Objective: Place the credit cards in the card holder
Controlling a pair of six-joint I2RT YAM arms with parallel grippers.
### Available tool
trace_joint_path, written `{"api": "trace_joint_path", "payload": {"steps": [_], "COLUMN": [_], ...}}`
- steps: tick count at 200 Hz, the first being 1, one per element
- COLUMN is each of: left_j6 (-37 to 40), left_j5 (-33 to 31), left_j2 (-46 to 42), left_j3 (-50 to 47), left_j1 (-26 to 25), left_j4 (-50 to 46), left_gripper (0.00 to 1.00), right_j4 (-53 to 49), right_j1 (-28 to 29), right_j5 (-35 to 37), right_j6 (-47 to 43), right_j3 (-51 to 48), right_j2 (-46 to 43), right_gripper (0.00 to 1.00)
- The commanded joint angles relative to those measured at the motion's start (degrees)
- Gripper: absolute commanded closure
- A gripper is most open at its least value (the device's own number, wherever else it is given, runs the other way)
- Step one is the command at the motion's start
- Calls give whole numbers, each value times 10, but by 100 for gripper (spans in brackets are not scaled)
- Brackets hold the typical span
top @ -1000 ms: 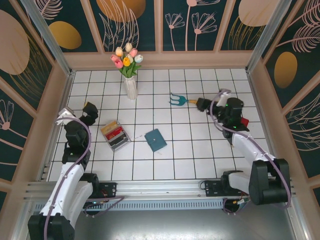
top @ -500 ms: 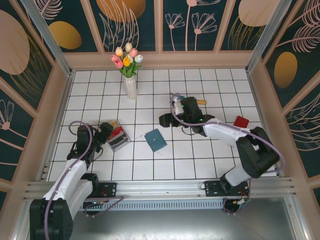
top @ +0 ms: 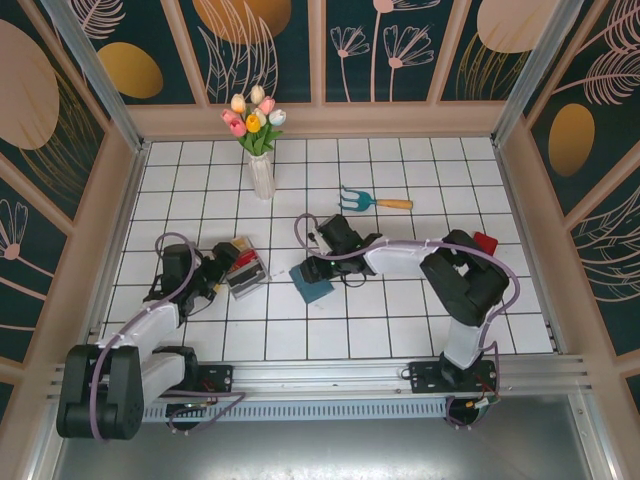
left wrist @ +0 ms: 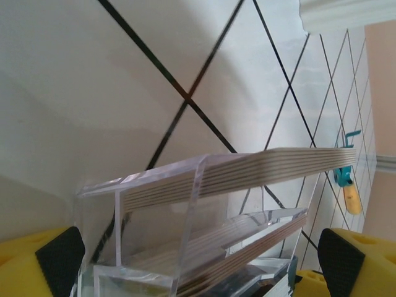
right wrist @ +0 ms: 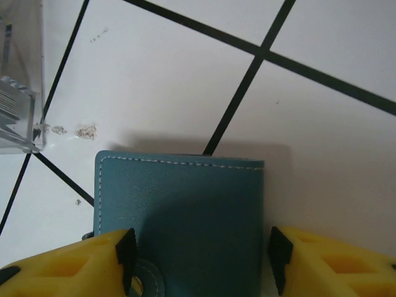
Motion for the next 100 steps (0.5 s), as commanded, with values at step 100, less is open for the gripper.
{"api": "trace_joint_path", "payload": {"steps": [100], "left_j6": [-35], "left_j5": [20], "left_j2": [280], "left_j3": [184], "left_j1": [-154], "left_j4": [173], "left_gripper": [1], "right_j4": [-48], "right_j1": [41], "right_j5": [62], "right_j6": [0], "right_j3": [-173], "right_j2": [-183], "right_gripper": [62]}}
